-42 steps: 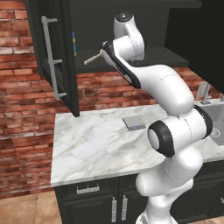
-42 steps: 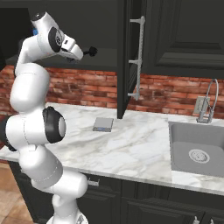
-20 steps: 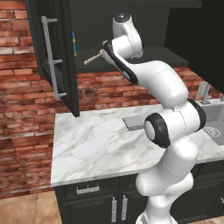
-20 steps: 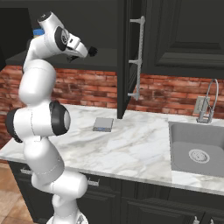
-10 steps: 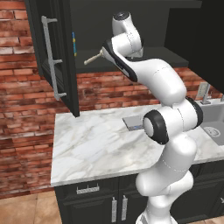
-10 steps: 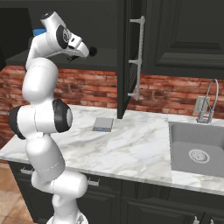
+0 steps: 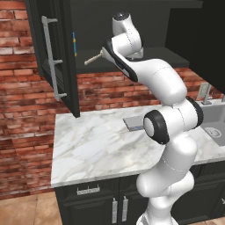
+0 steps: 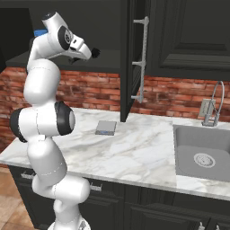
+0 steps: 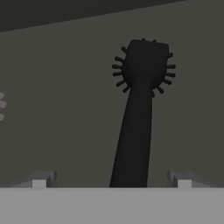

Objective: Pick the dish brush and dish brush from the cabinet and place them on the counter.

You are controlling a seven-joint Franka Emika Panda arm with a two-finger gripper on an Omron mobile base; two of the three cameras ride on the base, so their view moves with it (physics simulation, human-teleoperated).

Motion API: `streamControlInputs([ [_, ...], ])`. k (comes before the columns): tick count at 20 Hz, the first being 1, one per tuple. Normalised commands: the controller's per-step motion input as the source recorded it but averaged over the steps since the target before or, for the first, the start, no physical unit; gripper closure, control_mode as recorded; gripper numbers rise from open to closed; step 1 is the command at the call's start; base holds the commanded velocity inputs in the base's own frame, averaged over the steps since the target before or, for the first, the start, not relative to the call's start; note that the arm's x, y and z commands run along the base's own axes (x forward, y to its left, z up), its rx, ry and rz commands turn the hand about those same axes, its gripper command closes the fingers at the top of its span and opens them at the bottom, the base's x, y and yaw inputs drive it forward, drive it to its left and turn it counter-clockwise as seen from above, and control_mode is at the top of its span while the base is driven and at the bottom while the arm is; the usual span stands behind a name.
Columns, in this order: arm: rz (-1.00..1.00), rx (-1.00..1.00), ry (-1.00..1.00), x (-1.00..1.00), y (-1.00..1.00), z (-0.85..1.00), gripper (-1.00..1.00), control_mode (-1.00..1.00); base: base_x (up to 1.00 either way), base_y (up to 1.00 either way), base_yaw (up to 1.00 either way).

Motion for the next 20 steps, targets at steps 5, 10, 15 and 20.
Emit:
streamControlInputs([
  [5, 0.00, 0.00, 0.00, 0.00, 0.00, -0.06, -1.00, -1.00, 0.00, 0.00, 0.00],
  [10, 0.00, 0.00, 0.00, 0.00, 0.00, 0.00, 1.00, -1.00, 0.00, 0.00, 0.00],
  [15, 0.00, 0.00, 0.00, 0.00, 0.00, 0.00, 1.00, -1.00, 0.00, 0.00, 0.00],
  [20, 0.00, 0.00, 0.00, 0.00, 0.00, 0.00, 1.00, -1.00, 0.00, 0.00, 0.00],
])
